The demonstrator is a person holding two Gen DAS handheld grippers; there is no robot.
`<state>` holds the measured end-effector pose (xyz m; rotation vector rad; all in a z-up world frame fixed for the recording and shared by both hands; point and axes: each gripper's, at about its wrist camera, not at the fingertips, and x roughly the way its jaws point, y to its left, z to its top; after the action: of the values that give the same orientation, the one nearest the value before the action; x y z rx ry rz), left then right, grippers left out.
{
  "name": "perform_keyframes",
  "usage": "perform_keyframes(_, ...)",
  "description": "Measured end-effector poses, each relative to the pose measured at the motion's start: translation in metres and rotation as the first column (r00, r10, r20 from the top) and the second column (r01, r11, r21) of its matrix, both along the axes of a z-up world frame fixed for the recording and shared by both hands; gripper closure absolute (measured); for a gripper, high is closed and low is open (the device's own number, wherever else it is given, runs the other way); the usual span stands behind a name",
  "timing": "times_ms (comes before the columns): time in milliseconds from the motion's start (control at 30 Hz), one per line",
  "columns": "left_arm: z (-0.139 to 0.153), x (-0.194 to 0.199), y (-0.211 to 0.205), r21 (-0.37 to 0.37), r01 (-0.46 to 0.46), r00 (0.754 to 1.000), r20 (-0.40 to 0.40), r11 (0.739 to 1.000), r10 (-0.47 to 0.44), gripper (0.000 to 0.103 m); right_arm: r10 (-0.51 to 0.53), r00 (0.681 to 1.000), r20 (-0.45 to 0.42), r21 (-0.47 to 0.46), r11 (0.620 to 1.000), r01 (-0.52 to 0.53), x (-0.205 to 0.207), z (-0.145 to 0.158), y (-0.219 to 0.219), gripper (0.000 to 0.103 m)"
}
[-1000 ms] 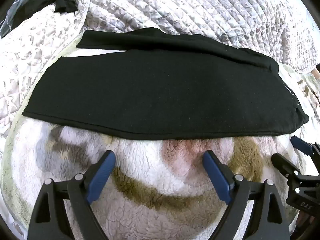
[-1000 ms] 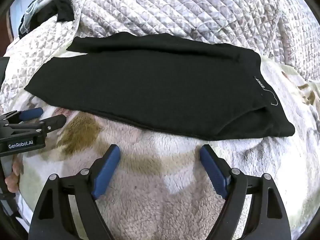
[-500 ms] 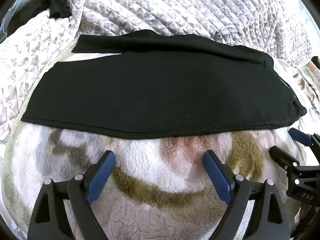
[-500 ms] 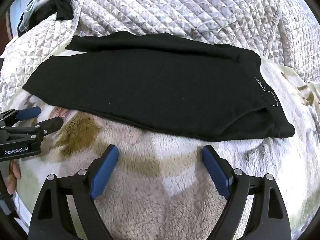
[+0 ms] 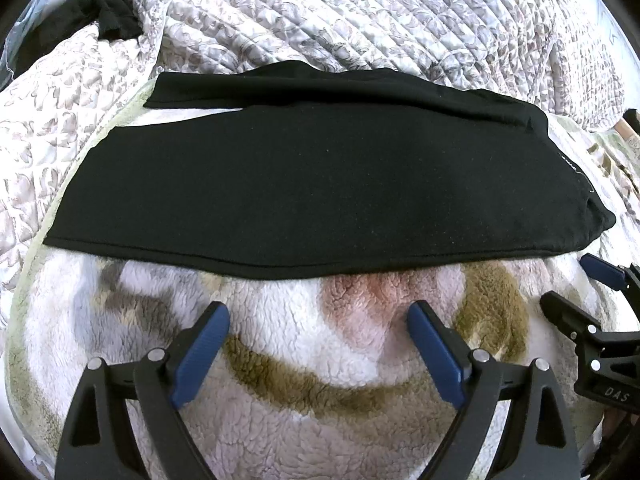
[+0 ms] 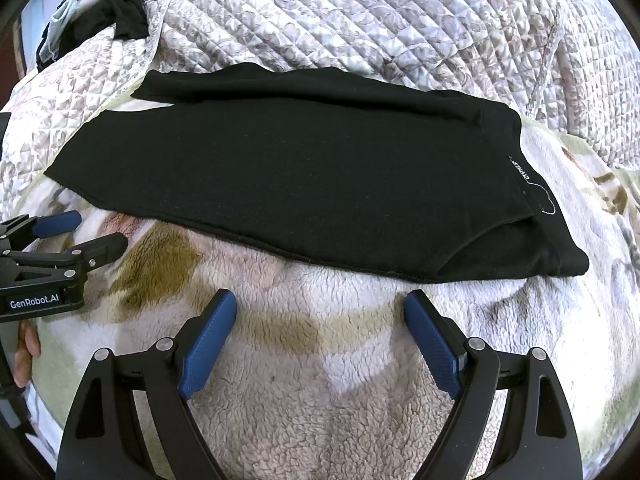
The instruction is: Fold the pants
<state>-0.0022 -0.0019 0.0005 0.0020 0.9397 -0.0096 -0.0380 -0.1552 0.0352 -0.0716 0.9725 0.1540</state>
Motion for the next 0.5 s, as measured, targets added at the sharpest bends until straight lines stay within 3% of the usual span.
perform_keyframes(500, -0.0005, -0.0006, -0.0009, 0.002, -0.001, 1.000, 0.002, 1.000, 0.001, 0.010, -0.001, 1.000, 0.003, -0.001, 1.000, 0.001, 0.0001, 0.0006, 0.0010, 0.017)
